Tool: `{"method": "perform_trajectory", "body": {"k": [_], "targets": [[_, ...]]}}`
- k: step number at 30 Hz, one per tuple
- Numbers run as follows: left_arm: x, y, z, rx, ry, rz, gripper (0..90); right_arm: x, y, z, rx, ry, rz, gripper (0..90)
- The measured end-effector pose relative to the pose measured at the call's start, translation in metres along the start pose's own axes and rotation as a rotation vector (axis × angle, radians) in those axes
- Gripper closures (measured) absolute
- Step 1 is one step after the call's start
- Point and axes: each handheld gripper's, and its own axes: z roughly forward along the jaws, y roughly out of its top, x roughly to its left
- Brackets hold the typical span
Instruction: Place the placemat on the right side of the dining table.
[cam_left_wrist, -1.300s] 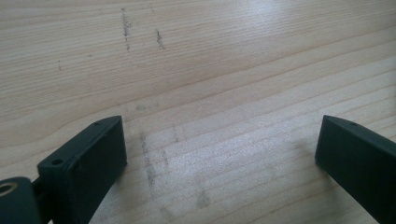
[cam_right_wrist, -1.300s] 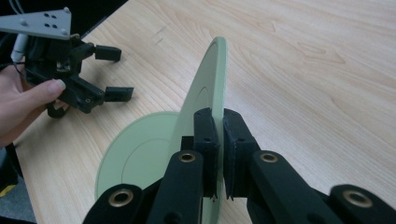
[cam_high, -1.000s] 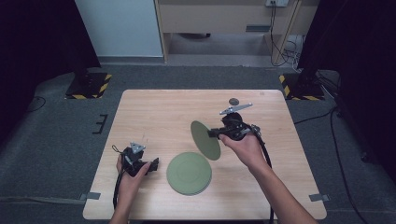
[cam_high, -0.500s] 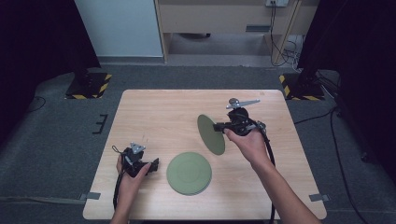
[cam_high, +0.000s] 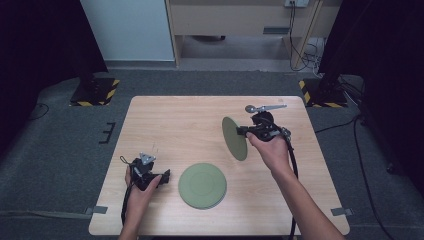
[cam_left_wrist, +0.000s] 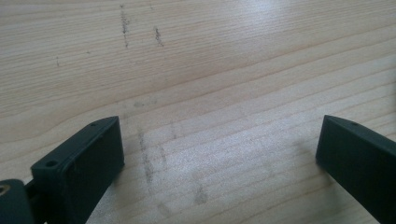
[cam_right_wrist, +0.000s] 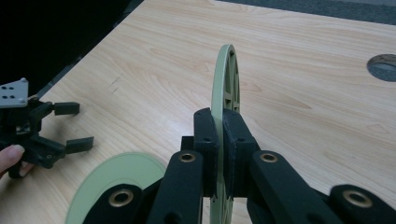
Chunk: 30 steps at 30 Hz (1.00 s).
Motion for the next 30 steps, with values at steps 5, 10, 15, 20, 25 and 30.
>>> {"method": "perform_trajectory", "body": {"k": [5,10,15,20,25,30], "targets": [[0.0,0.0,0.0,0.002,0.001,0.0,0.0,-0.007,0.0,-0.001,-0.012,-0.015,0.019,86.1],[0.0,0.0,0.0,0.002,0.002,-0.003,0.0,-0.015,-0.001,0.0,-0.022,-0.03,0.036,86.1],[-0.002,0.002,0.002,0.001,0.013,-0.015,0.0,-0.025,0.001,0.003,-0.036,-0.057,0.056,86.2],[-0.002,0.002,0.002,0.002,0.015,-0.017,0.0,-0.034,0.0,0.004,-0.04,-0.078,0.066,86.2],[-0.003,0.002,0.002,0.002,0.02,-0.022,0.0,-0.048,0.0,-0.001,-0.053,-0.108,0.092,86.2],[-0.003,0.003,0.003,0.001,0.024,-0.027,0.0,-0.061,0.0,-0.007,-0.065,-0.147,0.113,86.1]]}}
